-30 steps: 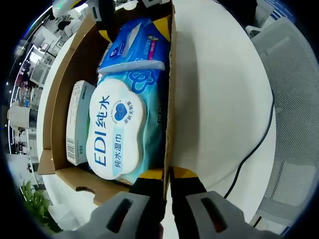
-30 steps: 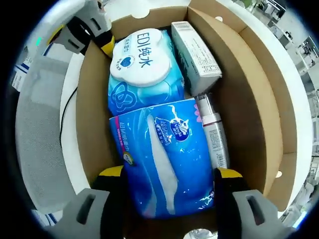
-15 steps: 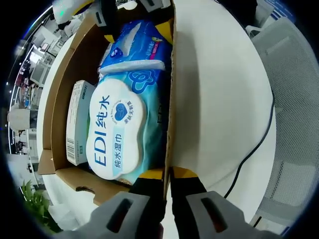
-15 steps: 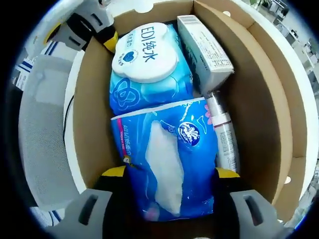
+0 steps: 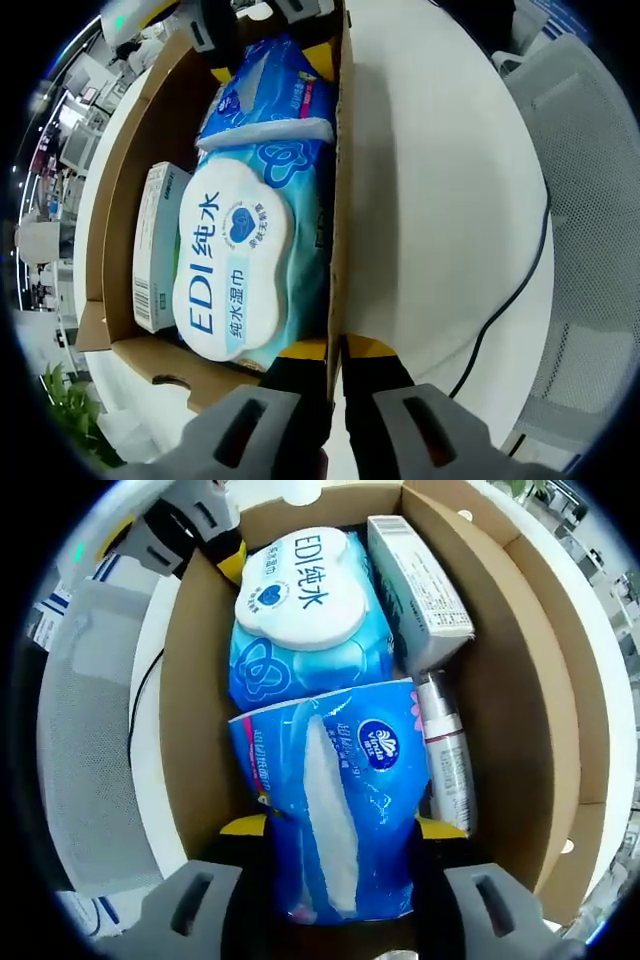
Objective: Operate the shoe box by opening the lid, removing the specified soft item, and placing it in the target area until the item is outside and the box remains undamaged.
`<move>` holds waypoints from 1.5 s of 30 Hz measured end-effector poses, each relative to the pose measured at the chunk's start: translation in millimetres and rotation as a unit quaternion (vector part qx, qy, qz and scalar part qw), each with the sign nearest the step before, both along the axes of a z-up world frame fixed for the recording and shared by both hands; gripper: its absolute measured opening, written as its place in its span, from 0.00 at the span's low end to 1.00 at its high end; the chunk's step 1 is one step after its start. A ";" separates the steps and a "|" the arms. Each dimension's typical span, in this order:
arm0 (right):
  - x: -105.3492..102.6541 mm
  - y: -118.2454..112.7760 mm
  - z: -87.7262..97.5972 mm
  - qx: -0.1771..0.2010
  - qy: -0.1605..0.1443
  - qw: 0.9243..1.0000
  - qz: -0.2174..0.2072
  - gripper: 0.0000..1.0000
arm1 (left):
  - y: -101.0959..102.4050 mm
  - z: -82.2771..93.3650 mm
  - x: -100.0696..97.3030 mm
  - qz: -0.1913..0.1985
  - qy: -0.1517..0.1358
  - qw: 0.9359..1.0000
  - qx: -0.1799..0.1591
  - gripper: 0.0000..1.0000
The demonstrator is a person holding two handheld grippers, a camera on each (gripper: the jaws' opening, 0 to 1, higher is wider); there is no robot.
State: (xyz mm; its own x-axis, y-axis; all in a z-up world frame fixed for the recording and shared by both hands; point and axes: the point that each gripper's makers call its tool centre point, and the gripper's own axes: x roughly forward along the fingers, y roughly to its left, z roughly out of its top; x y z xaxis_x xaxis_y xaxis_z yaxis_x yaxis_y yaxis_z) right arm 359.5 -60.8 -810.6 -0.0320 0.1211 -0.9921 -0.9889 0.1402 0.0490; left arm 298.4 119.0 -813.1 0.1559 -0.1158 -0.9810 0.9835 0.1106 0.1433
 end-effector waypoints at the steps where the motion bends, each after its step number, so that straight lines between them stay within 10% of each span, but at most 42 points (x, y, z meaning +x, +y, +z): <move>1: 0.0 0.2 1.0 0.000 -0.002 1.000 0.000 0.49 | 0.0 0.2 -0.3 0.001 0.000 1.000 0.000 0.02; 45: 1.7 12.7 73.3 0.051 -0.033 0.998 0.027 0.47 | -0.3 2.4 2.3 0.000 -0.003 1.000 0.000 0.02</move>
